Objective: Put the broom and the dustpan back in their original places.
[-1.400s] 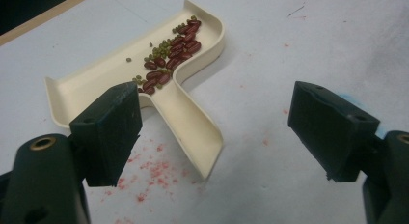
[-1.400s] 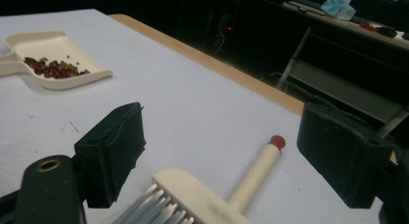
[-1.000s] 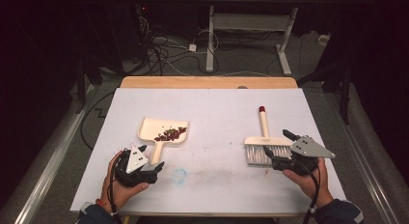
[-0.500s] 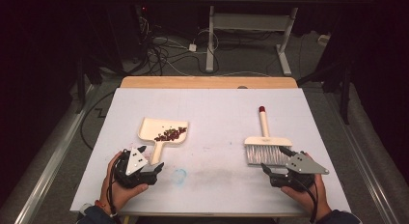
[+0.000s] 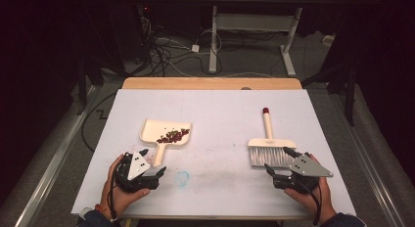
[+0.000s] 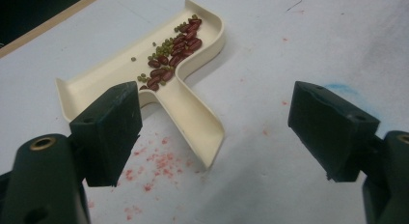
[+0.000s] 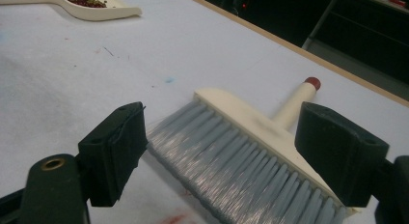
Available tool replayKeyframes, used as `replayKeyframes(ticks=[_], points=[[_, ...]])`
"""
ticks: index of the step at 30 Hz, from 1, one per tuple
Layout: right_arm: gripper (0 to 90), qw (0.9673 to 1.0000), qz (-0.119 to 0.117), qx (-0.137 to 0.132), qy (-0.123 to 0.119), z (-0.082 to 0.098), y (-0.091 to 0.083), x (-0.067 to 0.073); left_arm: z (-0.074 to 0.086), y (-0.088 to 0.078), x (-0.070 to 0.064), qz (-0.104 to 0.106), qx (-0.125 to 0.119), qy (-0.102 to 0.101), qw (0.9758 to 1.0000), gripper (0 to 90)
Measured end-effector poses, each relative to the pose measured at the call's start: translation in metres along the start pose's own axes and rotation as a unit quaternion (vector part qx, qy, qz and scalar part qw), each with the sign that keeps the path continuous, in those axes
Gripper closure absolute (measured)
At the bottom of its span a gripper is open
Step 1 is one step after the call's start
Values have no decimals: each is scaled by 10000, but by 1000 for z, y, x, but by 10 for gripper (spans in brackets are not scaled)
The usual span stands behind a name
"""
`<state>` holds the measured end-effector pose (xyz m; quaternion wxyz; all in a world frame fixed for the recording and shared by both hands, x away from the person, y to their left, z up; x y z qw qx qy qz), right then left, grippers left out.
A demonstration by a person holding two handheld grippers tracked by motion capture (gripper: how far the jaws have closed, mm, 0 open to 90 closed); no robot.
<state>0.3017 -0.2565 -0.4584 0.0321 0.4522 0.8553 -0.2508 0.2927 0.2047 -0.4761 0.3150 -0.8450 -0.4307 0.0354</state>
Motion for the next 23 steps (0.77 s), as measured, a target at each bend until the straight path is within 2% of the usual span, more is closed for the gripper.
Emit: replayKeyframes(ticks=[9,15,16,17,21,23], points=[[190,10000,58,-48,-4,-2,1,-1,2,1,0,0,50,10,10000,192],[190,9999,47,-87,21,-4,4,-2,2,3,3,12,81,-130,9999,192],[189,10000,34,-79,41,-4,4,-2,1,4,3,5,92,-124,9999,192],[189,10000,19,-72,36,-4,5,-2,1,5,5,-15,70,-33,10000,192],[188,9999,13,-92,49,-4,4,-4,0,7,8,-6,90,-198,9998,192],[188,9998,68,-151,76,-4,3,-5,0,6,7,-27,86,-216,9997,192]])
Point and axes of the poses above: each handheld gripper's, and its own axes: y roughly forward along the jaws, z roughly out of its underside, x roughly to its left, the point moved 1 cm from there along y, roughly forward along the jaws, and after that the axes turned 1 degree about -x, right-handed, at the moved point
